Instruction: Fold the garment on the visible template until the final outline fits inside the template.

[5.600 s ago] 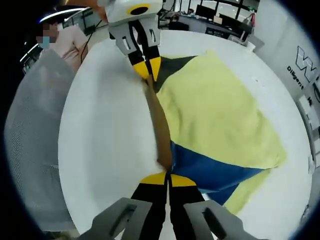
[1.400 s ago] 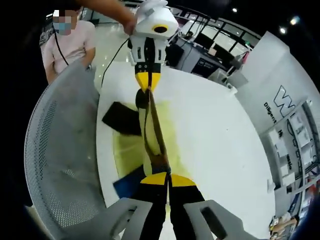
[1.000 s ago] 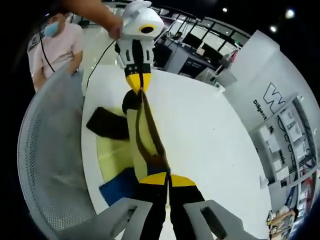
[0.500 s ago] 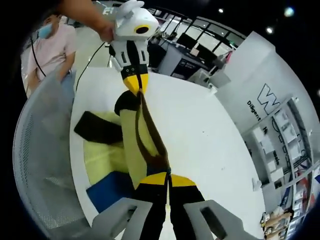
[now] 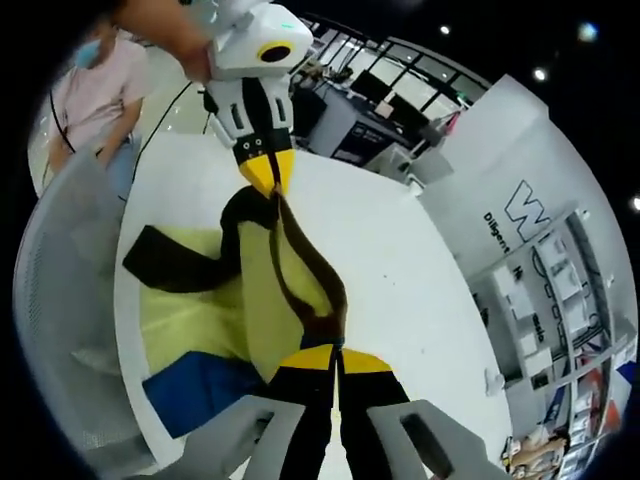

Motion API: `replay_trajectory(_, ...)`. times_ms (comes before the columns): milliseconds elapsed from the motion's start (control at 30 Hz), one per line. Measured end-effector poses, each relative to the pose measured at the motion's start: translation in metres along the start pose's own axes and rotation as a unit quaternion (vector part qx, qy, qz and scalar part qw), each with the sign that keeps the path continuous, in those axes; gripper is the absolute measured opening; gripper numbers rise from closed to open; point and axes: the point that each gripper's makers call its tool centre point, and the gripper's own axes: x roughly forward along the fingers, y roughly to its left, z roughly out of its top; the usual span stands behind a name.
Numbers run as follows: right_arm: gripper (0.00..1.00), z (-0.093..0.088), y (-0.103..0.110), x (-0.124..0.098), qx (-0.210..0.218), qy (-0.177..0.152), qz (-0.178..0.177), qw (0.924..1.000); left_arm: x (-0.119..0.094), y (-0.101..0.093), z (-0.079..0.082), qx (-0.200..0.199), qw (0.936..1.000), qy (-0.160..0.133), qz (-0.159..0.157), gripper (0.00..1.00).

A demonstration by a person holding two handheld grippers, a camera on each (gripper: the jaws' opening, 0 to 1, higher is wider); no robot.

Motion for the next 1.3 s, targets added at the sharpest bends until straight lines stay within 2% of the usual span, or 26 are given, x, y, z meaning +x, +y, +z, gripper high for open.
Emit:
replay_trajectory(333, 0.00, -0.012, -0.008, 0.011, 0.002, 0.011, 0.000, 0.9999, 0.010, 0.015, -0.003, -0.004, 0.9998, 0.009, 0.017, 0.01)
replay_trajectory(433, 0.00, -0.013, -0.019, 0.014, 0.006, 0.013, -0.003, 0.9999, 0.012, 0.022, 0.000, -0.002, 0.9997, 0.014, 0.020, 0.01)
replay_trajectory(567, 0.00, -0.014, -0.036, 0.019, 0.034, 0.009, -0.012, 0.9993, 0.015, 0.036, 0.005, 0.000, 0.9996, 0.013, 0.027, 0.01)
replay_trajectory(800, 0.00, -0.021, -0.053, 0.030, 0.088, 0.012, -0.020, 0.9959, 0.026, 0.050, 0.009, 0.015, 0.9991, 0.023, 0.033, 0.01)
replay_trajectory(1067, 0.00, -0.027, -0.069, 0.050, 0.112, 0.022, -0.025, 0.9932, 0.040, 0.065, 0.009, 0.009, 0.9985, 0.029, 0.044, 0.01)
replay_trajectory(1300, 0.00, -0.029, -0.085, 0.071, 0.139, 0.020, -0.020, 0.9898, 0.050, 0.082, 0.007, 0.011, 0.9972, 0.053, 0.053, 0.01)
